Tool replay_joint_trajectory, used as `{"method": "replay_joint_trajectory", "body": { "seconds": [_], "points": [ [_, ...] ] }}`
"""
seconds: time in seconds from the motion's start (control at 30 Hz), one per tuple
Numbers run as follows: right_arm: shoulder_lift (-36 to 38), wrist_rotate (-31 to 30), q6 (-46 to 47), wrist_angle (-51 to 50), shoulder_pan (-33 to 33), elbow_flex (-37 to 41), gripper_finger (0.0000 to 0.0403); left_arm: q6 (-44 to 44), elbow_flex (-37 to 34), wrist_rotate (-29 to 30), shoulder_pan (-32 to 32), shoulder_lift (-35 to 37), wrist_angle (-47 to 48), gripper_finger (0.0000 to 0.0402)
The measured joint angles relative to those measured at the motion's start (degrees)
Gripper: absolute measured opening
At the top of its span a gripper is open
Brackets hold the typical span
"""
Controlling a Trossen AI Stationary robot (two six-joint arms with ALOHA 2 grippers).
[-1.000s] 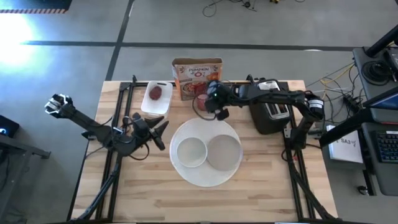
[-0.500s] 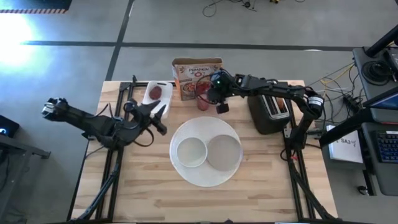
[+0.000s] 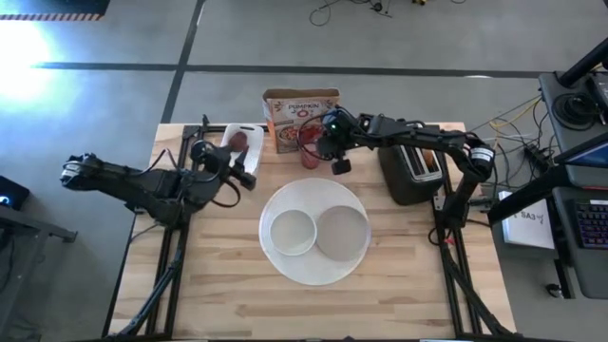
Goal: Arrange a breakfast setting
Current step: Put the red cup on the white placemat above the gray plate
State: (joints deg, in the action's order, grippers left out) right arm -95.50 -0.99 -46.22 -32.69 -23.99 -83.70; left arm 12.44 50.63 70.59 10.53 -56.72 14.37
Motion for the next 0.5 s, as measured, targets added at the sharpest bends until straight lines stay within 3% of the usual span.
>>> {"method": "replay_joint_trajectory", "body": {
  "seconds": [0.5],
  "points": [
    [-3.41, 2.51, -0.33, 2.23, 0.09, 0.0, 0.008, -1.31, -0.02, -3.27, -6.35, 0.05, 2.17, 0.0118]
  ]
}}
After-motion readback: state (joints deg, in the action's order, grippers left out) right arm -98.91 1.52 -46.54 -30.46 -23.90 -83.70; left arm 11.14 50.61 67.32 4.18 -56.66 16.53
